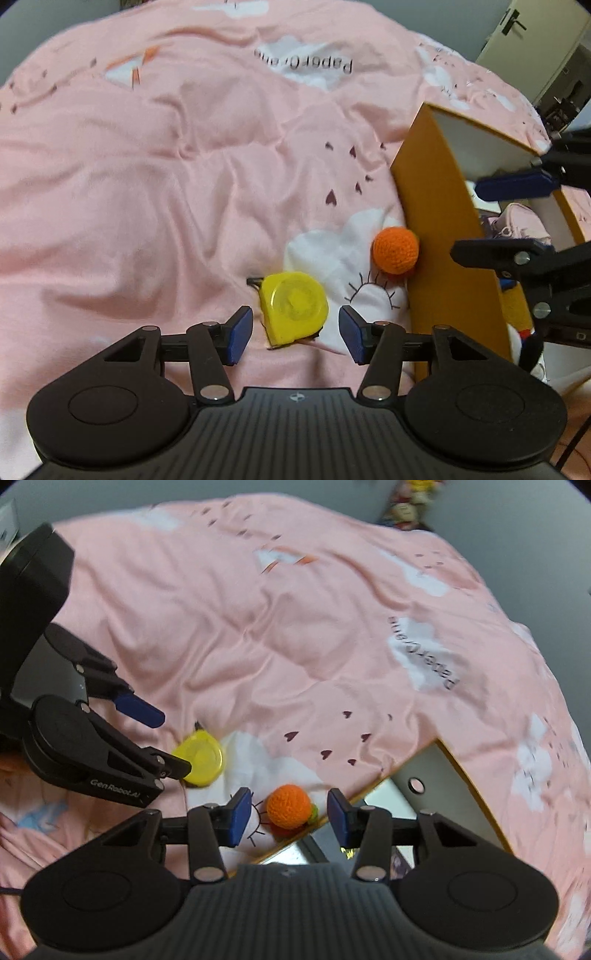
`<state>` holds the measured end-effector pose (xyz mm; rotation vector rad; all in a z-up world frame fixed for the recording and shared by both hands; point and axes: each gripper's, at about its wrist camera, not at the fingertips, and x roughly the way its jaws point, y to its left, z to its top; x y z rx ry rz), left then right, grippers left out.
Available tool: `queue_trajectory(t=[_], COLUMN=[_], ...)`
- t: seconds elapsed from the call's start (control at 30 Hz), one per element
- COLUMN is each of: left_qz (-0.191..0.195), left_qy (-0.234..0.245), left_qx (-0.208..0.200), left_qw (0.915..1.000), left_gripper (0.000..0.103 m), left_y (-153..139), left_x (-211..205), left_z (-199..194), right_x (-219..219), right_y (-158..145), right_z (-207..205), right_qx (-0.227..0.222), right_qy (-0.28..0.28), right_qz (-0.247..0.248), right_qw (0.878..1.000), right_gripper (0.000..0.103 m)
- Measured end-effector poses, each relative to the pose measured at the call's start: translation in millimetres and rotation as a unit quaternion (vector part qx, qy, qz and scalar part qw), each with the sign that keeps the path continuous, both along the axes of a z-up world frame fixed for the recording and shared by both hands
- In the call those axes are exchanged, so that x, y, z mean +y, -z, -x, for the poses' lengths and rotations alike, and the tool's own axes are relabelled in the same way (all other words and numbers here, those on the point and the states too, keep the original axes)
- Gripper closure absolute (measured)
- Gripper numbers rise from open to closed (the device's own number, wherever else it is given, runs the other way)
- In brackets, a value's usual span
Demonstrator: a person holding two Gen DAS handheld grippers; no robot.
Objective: Organize objects
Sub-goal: 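Grasp the yellow tape measure with the left tool while the right tool moves to the orange ball, then grasp the orange knitted ball with the right tool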
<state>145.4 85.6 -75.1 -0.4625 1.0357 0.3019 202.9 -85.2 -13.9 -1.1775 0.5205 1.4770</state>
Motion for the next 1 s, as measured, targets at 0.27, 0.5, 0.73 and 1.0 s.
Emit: queue_trajectory(t=[0.27,0.5,0.73,1.0], left_qz=[0.023,0.044,0.04,0.0], left_qy=[-0.02,-0.036,-0.029,-0.01], left_qx=[0.013,0.021,0.016,0.025], left_qw=[0.9995,0.9981,0.9986,0.9996], left_gripper=[0.04,0.041,0.04,0.044], left_y=[22,37,41,42], left_x=[5,14,14,1], left_z=[-10,-15,-19,-26], right_x=[27,45,60,59], right_y=[34,63,89,102], right_z=[0,3,6,9], right_qx=[-0.04,-0.078,-0.106,-0.12], right_qy=[-0.063,-0.103,-0.112,-0.104], right_qz=[0.079,0.137,0.175,0.178], right_qw=[0.994,0.982,0.972,0.971], right_gripper=[0.056,0.056,0.056,0.059])
